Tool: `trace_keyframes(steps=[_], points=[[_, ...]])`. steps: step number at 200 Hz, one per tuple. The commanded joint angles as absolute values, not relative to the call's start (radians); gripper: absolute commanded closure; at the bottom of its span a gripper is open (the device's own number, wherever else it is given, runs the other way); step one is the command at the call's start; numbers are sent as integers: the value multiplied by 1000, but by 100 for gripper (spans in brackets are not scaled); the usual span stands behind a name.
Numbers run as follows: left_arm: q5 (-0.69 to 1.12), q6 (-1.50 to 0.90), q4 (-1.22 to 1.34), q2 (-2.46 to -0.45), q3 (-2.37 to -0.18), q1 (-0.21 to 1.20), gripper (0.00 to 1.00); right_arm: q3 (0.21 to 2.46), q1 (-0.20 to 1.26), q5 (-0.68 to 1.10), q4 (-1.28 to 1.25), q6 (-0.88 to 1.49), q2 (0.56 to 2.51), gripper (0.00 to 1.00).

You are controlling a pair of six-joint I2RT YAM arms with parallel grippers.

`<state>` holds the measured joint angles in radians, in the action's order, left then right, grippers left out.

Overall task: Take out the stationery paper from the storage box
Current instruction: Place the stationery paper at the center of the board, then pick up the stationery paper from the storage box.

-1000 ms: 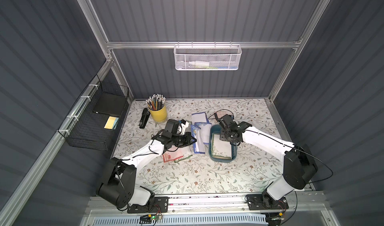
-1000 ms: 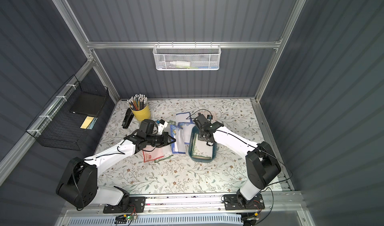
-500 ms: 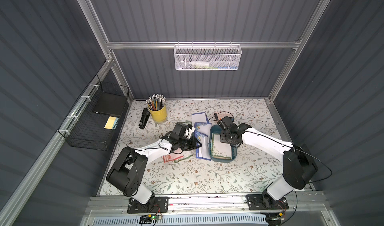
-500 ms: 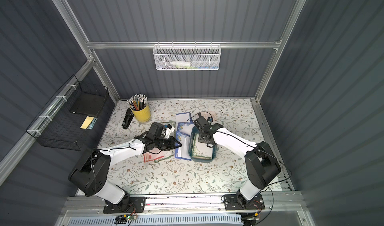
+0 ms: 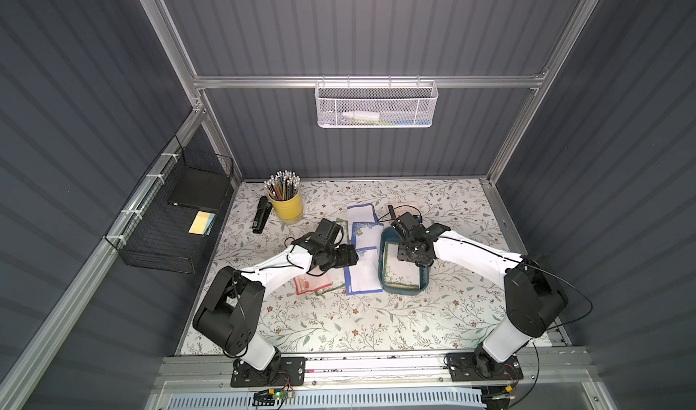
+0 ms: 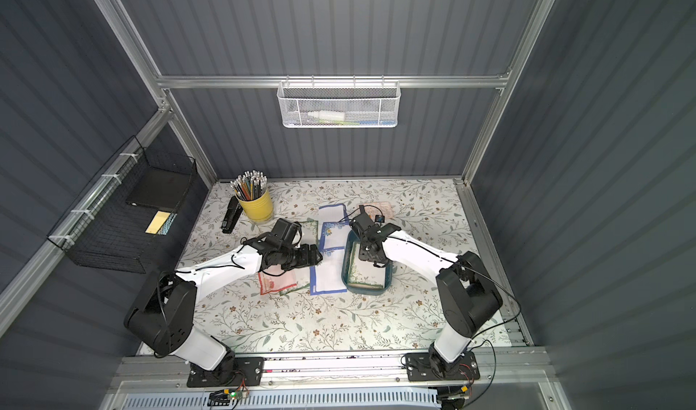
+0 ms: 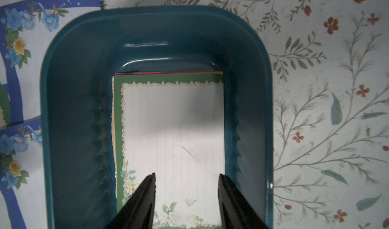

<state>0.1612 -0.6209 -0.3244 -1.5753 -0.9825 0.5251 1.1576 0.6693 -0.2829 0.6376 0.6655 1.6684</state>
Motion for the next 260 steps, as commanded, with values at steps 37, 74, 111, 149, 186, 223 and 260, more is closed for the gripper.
trace_keyframes(steps=[37,74,111,149,186,223,260], points=[[-130,-618,-414,-1472,-1117,530,14,1178,667,-304,651,672,1738,21],[-112,-644,-346,-1383,-1119,530,13,1234,658,-300,660,666,1814,21],[-94,-667,-333,-1371,-1086,529,13,1265,655,-289,641,654,1875,20],[-72,-692,-304,-1353,-1055,531,13,1240,639,-270,608,654,1889,19],[-61,-694,-298,-1371,-1058,530,13,1188,620,-222,557,661,1900,15],[-40,-708,-278,-1377,-1043,529,14,1111,620,-158,483,676,1892,15],[-38,-708,-279,-1383,-1044,530,14,1044,620,-130,448,691,1907,20]])
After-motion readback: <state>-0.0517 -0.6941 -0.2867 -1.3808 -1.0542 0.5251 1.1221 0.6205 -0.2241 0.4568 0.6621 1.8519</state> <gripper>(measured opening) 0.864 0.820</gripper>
